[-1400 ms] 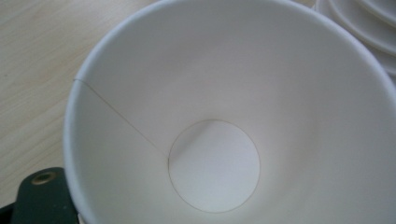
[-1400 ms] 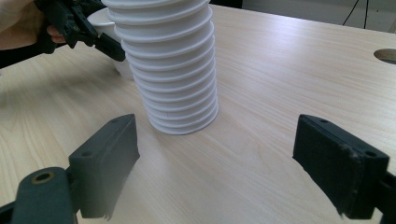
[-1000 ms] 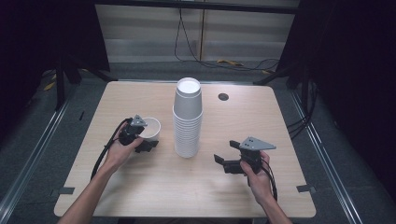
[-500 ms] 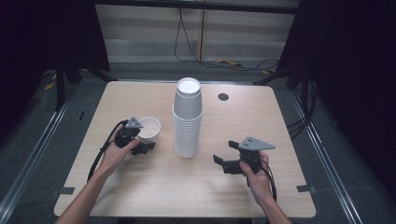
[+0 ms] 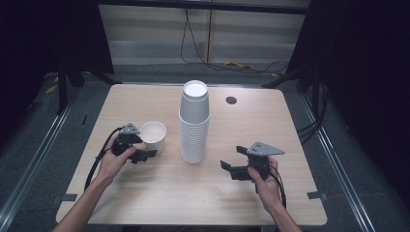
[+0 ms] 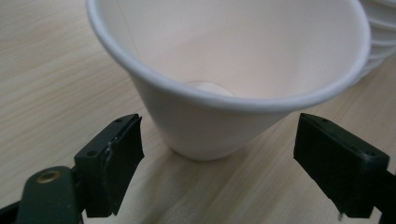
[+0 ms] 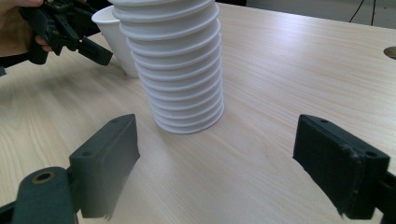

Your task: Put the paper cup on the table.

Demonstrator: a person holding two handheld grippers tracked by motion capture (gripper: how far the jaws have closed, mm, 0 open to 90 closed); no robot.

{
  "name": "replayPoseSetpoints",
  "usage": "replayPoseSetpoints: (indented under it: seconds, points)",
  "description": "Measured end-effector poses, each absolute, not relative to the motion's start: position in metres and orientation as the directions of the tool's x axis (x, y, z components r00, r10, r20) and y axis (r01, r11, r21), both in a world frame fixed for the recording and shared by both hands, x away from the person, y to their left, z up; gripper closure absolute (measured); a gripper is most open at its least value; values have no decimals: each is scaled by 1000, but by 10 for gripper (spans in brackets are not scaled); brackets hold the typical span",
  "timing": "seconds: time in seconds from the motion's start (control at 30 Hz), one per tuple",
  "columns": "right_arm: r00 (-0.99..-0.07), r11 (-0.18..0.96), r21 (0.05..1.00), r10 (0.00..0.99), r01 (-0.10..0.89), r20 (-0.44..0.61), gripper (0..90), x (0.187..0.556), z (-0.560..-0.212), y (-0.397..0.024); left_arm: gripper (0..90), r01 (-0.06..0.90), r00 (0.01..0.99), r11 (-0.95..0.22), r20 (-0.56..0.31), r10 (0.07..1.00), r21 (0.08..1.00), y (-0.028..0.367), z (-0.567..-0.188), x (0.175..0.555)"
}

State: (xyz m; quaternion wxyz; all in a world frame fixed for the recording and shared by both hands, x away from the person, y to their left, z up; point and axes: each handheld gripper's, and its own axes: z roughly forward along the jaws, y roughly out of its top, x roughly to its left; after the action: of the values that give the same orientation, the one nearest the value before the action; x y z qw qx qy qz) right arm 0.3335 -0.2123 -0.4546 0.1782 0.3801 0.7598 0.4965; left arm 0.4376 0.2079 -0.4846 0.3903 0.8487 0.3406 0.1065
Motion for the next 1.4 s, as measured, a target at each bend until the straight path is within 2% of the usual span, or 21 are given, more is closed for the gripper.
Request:
replayPoseSetpoints:
  seconds: [0.5, 0.6, 0.83, 1.07, 1.4]
  points:
    - [-647, 220, 889, 755, 402, 106, 140, 334, -456, -213, 157, 480, 770, -474, -96, 630, 738, 208, -479, 412]
    - [-644, 219, 888, 758, 404, 106, 140, 334, -457, -213, 157, 463, 793, -467, -118, 598, 753, 209, -479, 404]
    - [-647, 217, 890, 755, 400, 107, 140, 333, -456, -214, 160, 436, 795, -438, -109, 597, 786, 209, -480, 385]
    - [-657, 233, 885, 747, 402, 102, 140, 332, -458, -211, 160, 427, 812, -419, -136, 567, 801, 203, -480, 366]
    - [-658, 236, 880, 745, 412, 109, 141, 323, -462, -211, 160, 430, 801, -365, -162, 577, 826, 189, -483, 343]
